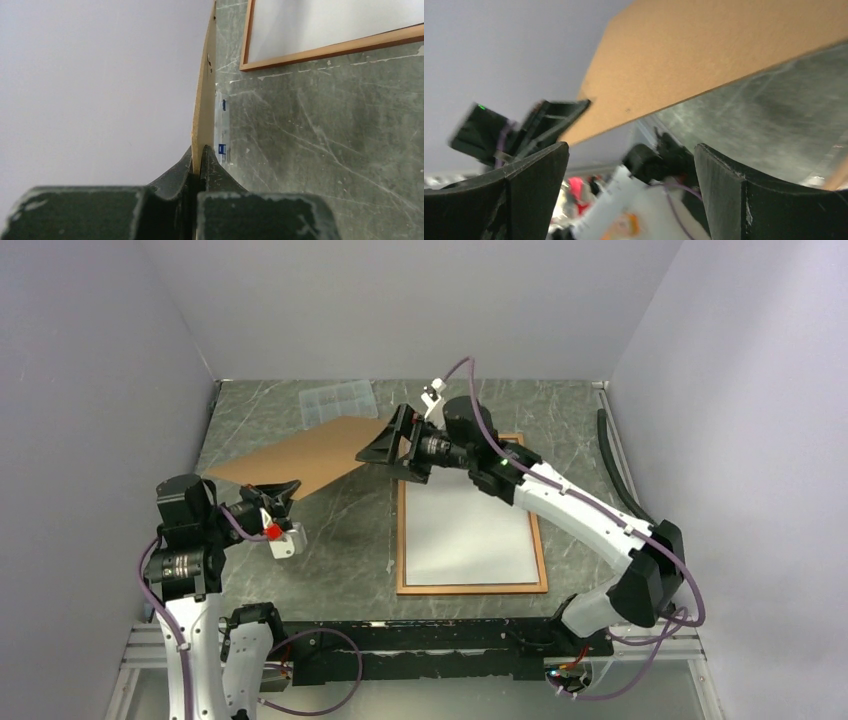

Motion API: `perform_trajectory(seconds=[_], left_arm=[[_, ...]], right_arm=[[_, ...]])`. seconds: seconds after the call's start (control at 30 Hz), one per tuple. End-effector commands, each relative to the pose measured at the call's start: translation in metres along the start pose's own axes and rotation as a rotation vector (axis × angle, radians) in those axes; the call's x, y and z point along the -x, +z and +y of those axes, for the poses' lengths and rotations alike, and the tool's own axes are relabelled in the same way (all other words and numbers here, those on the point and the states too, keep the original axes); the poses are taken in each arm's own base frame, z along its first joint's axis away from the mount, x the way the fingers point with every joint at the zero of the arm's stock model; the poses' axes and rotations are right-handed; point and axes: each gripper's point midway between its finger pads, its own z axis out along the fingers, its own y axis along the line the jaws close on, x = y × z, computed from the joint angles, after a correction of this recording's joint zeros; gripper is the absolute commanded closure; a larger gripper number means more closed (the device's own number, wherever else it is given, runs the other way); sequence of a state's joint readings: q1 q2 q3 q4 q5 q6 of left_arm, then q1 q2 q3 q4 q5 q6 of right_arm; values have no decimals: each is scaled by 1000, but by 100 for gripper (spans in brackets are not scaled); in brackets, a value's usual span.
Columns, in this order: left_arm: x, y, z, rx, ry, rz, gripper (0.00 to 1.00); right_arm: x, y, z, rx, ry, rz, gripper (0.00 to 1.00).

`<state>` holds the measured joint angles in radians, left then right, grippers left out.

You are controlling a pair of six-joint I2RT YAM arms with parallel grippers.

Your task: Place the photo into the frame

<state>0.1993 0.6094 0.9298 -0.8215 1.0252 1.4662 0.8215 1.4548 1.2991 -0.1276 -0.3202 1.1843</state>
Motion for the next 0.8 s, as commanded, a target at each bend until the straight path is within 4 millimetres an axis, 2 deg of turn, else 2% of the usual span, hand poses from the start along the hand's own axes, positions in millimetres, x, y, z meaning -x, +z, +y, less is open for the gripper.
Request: perform_trajectory(seconds=[0.0,0.03,0.07,0.17,0.27,0.53,0.77], left_arm=[[44,-11,24,12,191,-103,97],[47,-11,21,-1,190,-114,97],[51,-12,19,-13,191,-124,97],[59,-15,15,-41,213,-146,97],[63,-17,16,-44,225,-148,97],[70,-21,13,-60,241,-156,97],[72,-22,15,-58,238,-148,97]], right_arm=[[-10,-44,17,80,-691,185,0],[-6,-51,13,16,-787,166,0],[4,-56,9,-20,-990,136,0],[19,-64,5,-54,-1386,52,0],[22,-62,2,-59,-1612,10,0],[-1,-41,-1,38,-1845,100,3],[-24,-14,-19,67,-1900,200,10]])
